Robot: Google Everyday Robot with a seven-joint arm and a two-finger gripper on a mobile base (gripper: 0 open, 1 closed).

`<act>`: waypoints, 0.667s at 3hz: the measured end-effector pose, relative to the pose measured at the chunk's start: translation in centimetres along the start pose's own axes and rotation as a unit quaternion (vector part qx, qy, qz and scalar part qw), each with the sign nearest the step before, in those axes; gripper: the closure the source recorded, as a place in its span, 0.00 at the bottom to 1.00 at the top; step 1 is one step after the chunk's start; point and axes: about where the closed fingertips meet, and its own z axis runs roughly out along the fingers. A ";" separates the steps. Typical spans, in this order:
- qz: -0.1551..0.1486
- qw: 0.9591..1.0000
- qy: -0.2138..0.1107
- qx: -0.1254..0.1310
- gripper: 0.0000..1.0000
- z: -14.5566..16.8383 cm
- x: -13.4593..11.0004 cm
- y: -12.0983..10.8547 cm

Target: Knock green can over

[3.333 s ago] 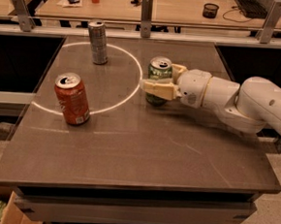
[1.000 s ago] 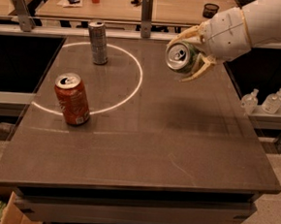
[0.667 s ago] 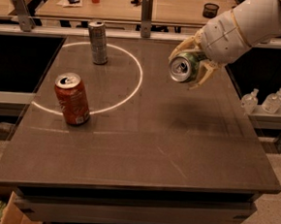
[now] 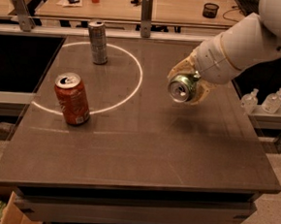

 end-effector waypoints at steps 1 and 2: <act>-0.025 1.000 -0.010 0.010 1.00 1.6 -1.3 1.0; -0.046 0.999 -0.024 0.004 1.00 2.8 -2.1 1.6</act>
Offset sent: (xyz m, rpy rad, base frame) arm -0.0223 0.0235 -0.0476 -0.0138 -0.0100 0.1621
